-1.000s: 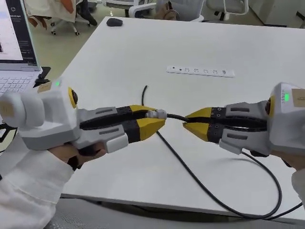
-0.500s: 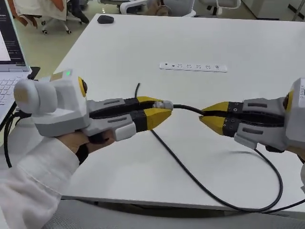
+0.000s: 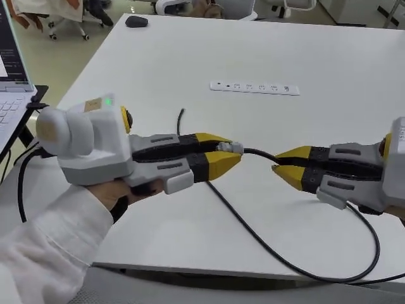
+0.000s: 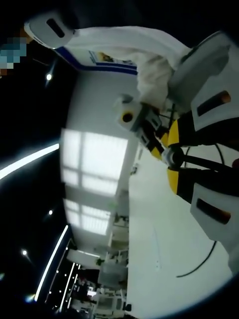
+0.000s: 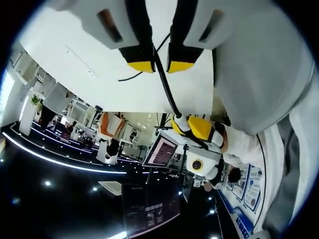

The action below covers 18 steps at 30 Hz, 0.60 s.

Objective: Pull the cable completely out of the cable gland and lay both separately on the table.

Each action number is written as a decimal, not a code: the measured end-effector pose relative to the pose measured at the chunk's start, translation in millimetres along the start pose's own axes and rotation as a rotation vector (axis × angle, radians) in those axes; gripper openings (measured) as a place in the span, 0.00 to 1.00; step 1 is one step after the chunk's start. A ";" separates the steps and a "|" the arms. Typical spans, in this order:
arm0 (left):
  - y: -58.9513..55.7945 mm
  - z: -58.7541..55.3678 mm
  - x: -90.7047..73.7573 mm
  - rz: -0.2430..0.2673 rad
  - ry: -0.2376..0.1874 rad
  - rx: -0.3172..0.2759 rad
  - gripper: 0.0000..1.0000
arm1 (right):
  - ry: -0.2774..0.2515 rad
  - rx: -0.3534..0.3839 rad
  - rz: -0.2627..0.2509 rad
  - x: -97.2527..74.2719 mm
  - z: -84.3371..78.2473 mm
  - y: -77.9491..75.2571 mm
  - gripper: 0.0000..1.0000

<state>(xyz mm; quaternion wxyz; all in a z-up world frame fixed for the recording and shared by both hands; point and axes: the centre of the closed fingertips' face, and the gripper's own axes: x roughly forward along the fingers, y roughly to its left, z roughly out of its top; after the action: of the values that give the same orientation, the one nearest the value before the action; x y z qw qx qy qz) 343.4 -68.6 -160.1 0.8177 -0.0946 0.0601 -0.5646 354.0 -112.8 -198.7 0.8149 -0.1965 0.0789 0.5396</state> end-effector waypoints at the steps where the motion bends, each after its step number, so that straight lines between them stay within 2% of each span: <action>1: -0.1 0.4 -0.1 0.000 -0.001 0.004 0.17 | -0.008 -0.008 0.007 0.5 3.2 1.3 0.12; 6: 1.6 0.8 -0.3 0.001 -0.003 0.003 0.17 | -0.036 -0.049 0.057 5.6 21.4 11.0 0.19; 9: -1.2 0.5 1.0 -0.009 0.000 0.009 0.17 | -0.024 -0.105 0.091 12.5 27.4 17.9 0.20; 13: -3.6 -2.3 2.5 -0.018 0.013 0.012 0.17 | -0.010 -0.148 0.110 18.9 29.2 23.7 0.20; 18: -5.9 -4.1 2.5 -0.029 0.021 0.011 0.17 | -0.018 -0.153 0.109 19.8 30.7 26.1 0.17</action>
<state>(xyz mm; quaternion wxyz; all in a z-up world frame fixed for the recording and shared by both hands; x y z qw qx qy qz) 338.1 -73.4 -162.8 0.8093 -0.0851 0.0642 -0.5776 335.7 -74.6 -183.7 0.7677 -0.2486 0.0407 0.5892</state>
